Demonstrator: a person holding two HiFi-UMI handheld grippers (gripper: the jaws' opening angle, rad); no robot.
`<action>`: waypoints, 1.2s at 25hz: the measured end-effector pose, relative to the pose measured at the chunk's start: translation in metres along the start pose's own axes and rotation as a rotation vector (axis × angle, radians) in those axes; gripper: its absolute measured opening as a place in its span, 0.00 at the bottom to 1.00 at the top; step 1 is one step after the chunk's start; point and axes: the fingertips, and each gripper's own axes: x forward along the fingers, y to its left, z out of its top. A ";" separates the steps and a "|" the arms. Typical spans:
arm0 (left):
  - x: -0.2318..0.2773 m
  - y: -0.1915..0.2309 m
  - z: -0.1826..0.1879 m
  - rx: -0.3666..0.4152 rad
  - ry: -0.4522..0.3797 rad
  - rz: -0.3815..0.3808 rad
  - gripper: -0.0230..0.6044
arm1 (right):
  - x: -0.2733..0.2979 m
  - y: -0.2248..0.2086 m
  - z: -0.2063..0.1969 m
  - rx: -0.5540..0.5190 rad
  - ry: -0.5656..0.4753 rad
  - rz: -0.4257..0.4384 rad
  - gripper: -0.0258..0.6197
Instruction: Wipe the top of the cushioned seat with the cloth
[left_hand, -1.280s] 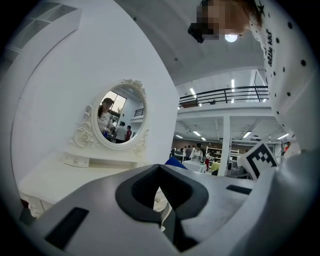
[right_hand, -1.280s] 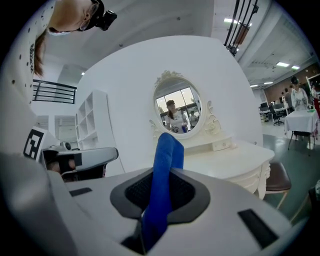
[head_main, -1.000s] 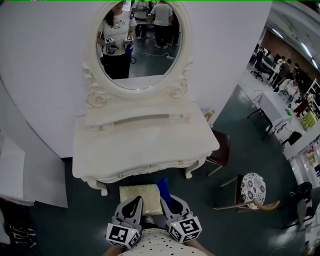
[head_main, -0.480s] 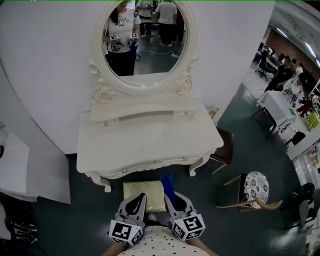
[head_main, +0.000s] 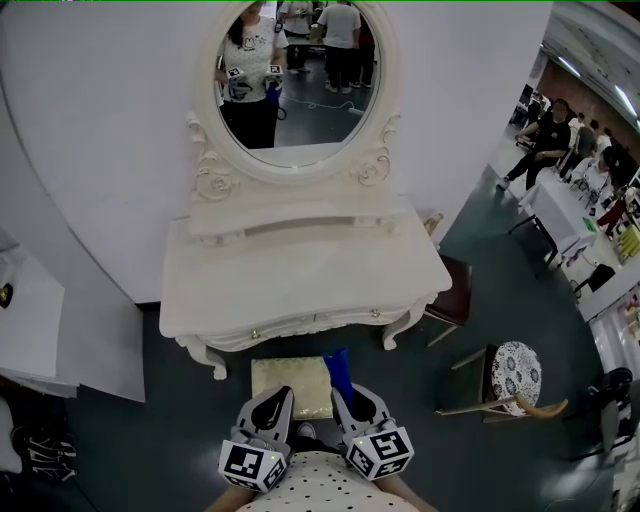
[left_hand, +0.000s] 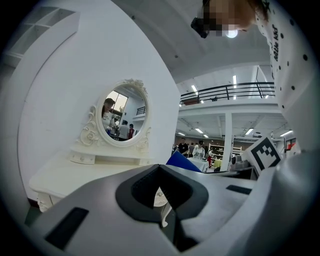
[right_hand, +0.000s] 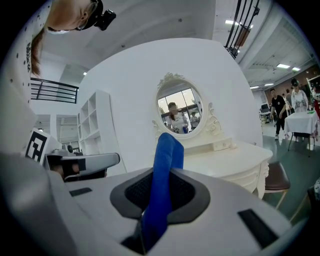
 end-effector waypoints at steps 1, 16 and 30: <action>-0.002 0.000 -0.001 -0.001 0.000 0.004 0.03 | -0.001 0.001 -0.001 0.000 0.001 0.002 0.13; -0.023 0.009 -0.004 -0.024 -0.006 0.081 0.03 | 0.000 0.023 -0.008 -0.041 0.031 0.073 0.13; -0.019 0.001 -0.003 -0.016 -0.013 0.064 0.03 | -0.004 0.017 -0.007 -0.035 0.026 0.070 0.14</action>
